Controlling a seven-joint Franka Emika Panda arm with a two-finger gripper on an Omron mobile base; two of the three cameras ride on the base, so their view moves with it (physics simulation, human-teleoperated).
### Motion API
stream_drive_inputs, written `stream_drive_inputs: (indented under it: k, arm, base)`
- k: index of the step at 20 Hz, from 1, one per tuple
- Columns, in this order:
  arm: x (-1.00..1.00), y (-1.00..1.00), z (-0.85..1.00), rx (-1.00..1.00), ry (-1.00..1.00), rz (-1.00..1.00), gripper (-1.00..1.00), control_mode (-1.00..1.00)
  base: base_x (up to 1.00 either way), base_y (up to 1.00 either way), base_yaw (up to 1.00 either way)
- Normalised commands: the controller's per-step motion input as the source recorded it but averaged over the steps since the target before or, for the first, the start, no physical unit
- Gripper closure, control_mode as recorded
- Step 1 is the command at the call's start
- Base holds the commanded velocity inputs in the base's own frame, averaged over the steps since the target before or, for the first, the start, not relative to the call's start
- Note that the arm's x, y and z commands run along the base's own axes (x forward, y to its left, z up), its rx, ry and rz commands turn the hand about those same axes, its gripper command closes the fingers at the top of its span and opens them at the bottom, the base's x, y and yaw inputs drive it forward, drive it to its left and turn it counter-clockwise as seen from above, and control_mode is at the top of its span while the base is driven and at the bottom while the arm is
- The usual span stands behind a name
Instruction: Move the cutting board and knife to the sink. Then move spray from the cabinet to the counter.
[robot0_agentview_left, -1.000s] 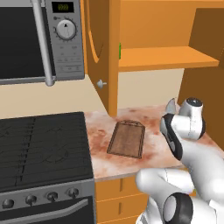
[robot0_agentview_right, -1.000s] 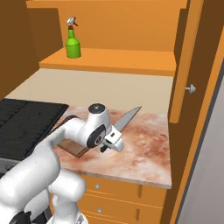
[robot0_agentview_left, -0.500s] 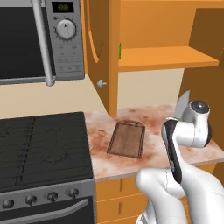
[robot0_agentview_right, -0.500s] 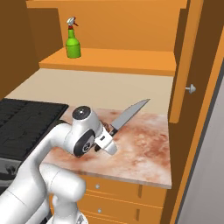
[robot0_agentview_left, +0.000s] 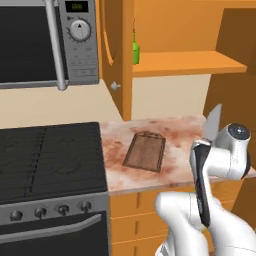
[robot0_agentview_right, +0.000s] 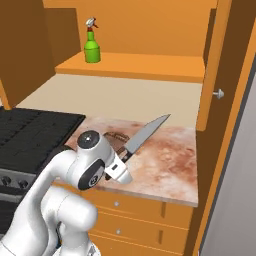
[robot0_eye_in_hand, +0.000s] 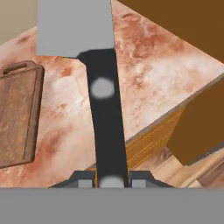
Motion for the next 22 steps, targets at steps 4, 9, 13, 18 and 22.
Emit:
stream_drive_inputs:
  k: [4,9,13,18,22]
  arm:
    - [0.0,0.0,0.0,0.0,0.0,0.0,1.0,1.0]
    - [0.0,0.0,0.0,0.0,0.0,0.0,1.0,1.0]
    - [0.0,0.0,0.0,0.0,0.0,0.0,1.0,1.0]
    - [0.0,0.0,0.0,0.0,0.0,0.0,1.0,1.0]
    - [0.0,0.0,0.0,0.0,0.0,0.0,1.0,1.0]
  base:
    - [-0.95,0.03,0.49]
    - [-0.54,0.0,0.74]
    - [-0.15,0.0,0.9]
    - [0.0,0.0,0.96]
    - [0.0,0.0,0.99]
